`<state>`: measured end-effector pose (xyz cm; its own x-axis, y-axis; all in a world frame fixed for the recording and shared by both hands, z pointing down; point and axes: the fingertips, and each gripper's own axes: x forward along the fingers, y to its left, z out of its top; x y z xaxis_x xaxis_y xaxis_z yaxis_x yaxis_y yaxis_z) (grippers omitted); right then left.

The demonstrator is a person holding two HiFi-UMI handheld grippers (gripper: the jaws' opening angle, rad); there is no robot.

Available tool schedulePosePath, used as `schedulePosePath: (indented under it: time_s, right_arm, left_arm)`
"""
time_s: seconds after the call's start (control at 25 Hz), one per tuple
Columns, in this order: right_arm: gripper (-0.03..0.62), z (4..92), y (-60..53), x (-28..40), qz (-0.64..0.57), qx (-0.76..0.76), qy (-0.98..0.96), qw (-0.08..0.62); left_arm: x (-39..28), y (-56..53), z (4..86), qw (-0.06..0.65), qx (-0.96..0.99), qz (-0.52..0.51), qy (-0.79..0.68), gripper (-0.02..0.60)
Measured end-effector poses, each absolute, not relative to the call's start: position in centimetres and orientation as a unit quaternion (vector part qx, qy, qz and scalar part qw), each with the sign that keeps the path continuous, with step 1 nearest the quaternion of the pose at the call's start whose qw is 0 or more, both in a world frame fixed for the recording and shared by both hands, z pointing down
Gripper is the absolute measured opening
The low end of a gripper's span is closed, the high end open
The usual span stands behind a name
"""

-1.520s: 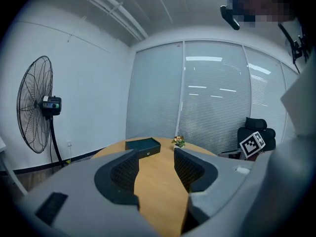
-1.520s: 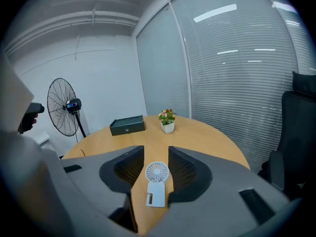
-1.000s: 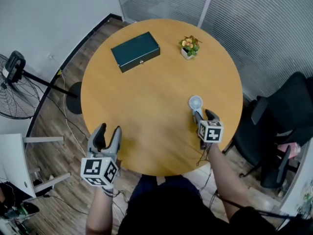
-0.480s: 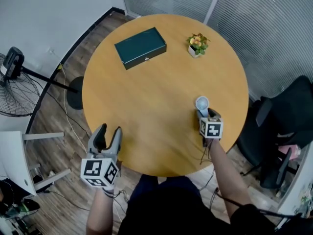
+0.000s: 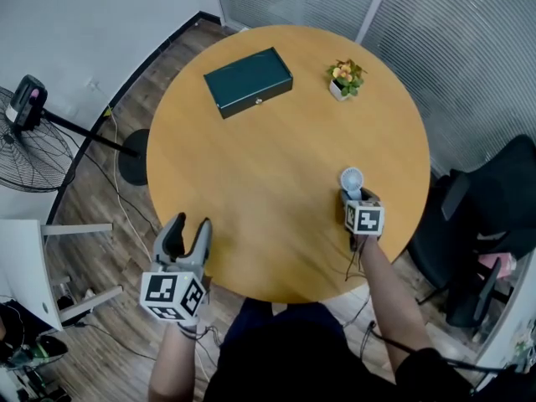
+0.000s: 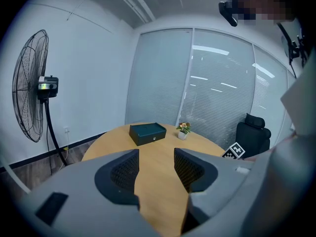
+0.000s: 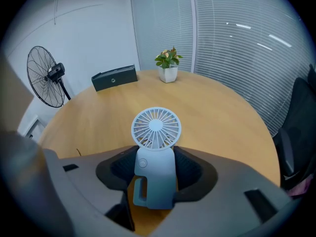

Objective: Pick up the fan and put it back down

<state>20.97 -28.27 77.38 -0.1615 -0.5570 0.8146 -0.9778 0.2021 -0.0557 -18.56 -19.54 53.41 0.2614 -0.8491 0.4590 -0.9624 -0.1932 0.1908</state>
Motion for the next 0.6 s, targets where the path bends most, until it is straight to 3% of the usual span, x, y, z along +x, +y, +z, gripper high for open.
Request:
schedulePosePath:
  time_s: [0.6]
  right_arm:
    - [0.221, 72.0, -26.4, 21.3, 0.287, 0.568, -0.722, 0.272]
  left_arm:
    - [-17.6, -17.3, 51.3, 0.205, 0.774, 0.111, -0.589, 0.218]
